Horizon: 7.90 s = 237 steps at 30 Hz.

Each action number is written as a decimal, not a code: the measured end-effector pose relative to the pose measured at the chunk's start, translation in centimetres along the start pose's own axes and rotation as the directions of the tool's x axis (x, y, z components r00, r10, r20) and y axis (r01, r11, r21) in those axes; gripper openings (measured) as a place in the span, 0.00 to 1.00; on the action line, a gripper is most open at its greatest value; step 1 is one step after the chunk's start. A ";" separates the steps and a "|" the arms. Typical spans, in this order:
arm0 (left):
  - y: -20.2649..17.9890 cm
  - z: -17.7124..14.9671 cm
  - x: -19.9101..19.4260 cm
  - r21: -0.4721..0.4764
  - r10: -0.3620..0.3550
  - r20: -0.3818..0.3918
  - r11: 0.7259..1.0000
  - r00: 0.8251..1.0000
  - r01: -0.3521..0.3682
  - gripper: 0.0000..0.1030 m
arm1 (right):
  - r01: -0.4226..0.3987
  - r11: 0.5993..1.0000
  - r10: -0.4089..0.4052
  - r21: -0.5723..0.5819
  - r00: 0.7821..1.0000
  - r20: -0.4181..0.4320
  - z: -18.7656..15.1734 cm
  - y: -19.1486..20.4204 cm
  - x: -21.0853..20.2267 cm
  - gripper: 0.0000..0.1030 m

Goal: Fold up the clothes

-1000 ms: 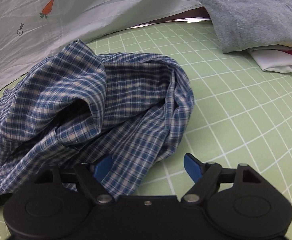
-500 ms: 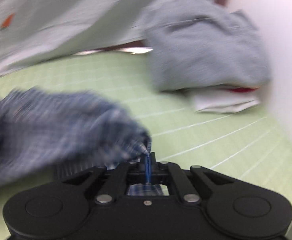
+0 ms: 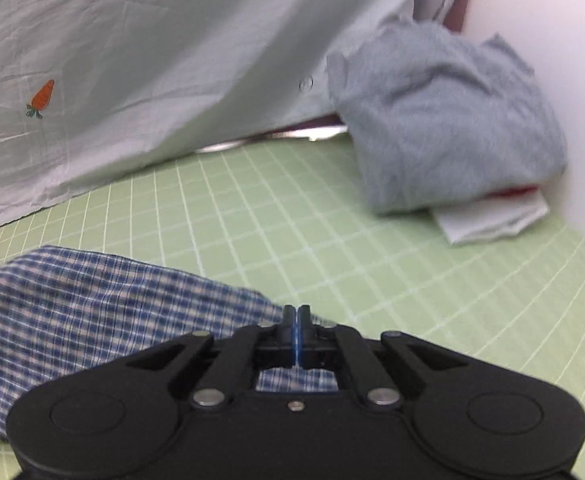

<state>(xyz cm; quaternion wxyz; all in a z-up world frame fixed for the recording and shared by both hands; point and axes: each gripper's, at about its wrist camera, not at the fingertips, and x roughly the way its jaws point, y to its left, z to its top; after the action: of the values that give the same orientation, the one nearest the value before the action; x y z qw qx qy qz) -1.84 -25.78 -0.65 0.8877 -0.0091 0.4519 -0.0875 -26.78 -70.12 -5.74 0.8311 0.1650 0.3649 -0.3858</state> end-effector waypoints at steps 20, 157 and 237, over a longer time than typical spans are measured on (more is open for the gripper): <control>-3.1 -4.0 -0.1 -0.042 0.000 0.032 0.999 0.999 0.001 0.69 | 0.053 0.978 -0.016 0.201 0.984 -0.179 -5.0 -3.2 3.8 0.72; -22.5 -7.8 8.1 0.298 -0.396 -0.182 0.850 0.900 0.434 0.04 | 0.010 0.999 -0.003 0.031 0.977 -0.213 -3.8 -1.8 5.3 0.96; 1.0 0.9 -6.7 -0.124 -0.168 0.201 0.973 0.965 0.195 0.03 | -0.150 0.988 0.152 -0.041 0.868 0.473 13.5 5.1 -8.6 0.03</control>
<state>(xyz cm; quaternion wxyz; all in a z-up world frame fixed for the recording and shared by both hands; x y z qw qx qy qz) -4.82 -23.81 5.14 0.9119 -0.1221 0.3680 -0.1349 -20.22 -69.82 9.68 0.9230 0.0922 0.1366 -0.3478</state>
